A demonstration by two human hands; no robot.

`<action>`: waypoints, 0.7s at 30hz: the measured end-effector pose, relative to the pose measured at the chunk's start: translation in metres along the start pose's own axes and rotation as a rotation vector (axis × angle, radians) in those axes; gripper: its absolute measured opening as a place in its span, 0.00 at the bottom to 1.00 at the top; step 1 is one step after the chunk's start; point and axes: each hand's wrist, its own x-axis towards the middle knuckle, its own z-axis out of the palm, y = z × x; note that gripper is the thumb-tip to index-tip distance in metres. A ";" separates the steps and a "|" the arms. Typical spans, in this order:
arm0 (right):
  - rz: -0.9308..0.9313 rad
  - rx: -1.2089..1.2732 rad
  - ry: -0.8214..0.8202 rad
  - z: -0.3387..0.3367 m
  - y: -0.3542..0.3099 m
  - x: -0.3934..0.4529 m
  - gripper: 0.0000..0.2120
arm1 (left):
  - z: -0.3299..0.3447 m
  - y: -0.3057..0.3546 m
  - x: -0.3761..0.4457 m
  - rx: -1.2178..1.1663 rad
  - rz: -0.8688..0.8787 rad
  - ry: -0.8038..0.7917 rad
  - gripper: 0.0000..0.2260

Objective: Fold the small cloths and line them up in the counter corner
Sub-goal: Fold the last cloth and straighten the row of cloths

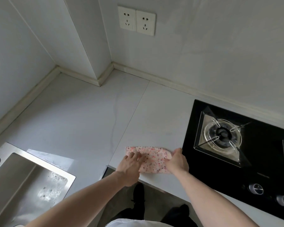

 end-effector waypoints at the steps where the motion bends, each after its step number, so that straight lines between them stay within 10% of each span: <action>1: 0.023 0.027 -0.033 0.000 0.000 0.002 0.22 | -0.001 -0.001 -0.001 -0.037 -0.002 0.004 0.31; 21: -0.391 0.259 -0.226 0.042 -0.082 -0.046 0.10 | 0.002 -0.054 -0.033 -0.335 -0.257 0.062 0.23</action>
